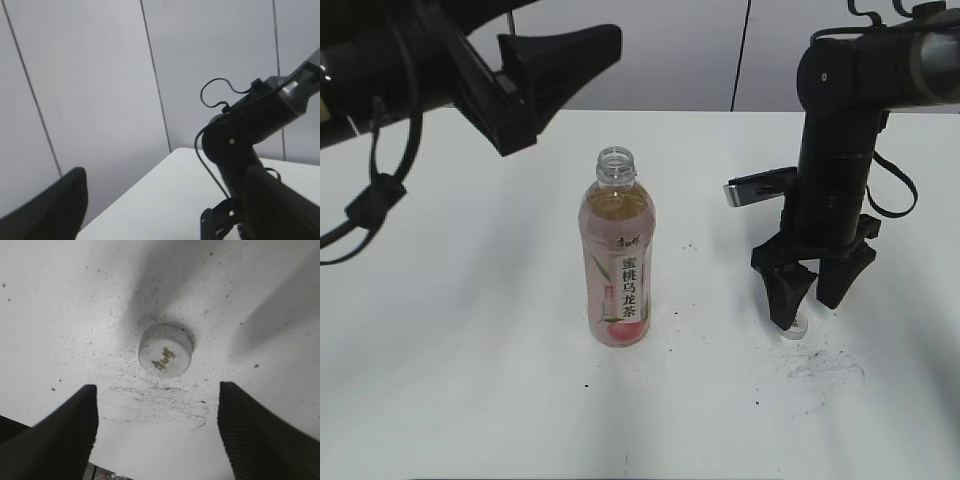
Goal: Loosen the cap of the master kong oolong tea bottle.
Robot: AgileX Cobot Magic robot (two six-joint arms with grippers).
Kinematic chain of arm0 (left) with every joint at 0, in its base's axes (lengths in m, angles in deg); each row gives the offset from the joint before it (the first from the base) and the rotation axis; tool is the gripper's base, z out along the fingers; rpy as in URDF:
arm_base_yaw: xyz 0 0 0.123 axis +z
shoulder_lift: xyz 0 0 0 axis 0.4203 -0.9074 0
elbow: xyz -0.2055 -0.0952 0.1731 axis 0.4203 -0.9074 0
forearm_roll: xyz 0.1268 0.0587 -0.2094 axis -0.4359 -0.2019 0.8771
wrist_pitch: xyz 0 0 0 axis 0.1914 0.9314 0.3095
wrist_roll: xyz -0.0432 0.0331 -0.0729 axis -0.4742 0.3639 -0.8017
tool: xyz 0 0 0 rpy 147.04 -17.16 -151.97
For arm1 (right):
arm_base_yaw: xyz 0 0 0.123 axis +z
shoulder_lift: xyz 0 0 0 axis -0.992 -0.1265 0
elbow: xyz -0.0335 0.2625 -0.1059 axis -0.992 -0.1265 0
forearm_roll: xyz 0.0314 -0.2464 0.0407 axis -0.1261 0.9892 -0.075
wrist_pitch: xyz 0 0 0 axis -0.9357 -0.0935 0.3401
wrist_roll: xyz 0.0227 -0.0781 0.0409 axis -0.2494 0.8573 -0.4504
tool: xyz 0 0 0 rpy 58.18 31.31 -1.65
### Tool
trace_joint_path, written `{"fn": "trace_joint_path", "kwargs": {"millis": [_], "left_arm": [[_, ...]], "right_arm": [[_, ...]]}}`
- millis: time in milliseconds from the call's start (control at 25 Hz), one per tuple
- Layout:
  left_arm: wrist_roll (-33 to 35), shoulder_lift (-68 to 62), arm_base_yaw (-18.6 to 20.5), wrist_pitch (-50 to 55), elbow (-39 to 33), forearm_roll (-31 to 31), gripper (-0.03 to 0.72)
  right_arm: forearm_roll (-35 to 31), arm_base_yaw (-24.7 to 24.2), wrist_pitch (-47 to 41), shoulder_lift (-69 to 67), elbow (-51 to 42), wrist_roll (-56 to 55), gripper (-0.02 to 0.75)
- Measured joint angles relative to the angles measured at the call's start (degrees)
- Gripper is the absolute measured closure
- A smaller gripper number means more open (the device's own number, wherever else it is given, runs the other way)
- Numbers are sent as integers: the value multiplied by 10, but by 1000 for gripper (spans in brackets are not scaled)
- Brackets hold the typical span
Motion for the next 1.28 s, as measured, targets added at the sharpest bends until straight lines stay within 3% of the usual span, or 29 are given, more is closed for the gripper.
{"fn": "trace_joint_path", "kwargs": {"millis": [240,440,600,760,920,1000,1080,1280], "left_arm": [[-11,125,0,209,0,-1,122],[-11,222,0,461,0,28,122],[-12,277,0,679,0,131,125],[6,317,0,864,0,285,125],[141,392,0,1042,0,452,125],[192,427,0,1111,0,491,125],[211,467,0,1150,0,495,125],[226,589,0,1178,0,433,125]], "right_arm": [[0,0,0,0,0,-1,181],[-1,0,0,7,0,-19,181],[-1,0,0,43,-1,-24,181],[-2,0,0,96,-1,-32,181],[-3,0,0,161,-6,-36,181],[-9,0,-5,207,-26,-36,181],[-16,0,-5,252,-56,-36,183],[-18,0,-5,378,-175,-37,183]]}}
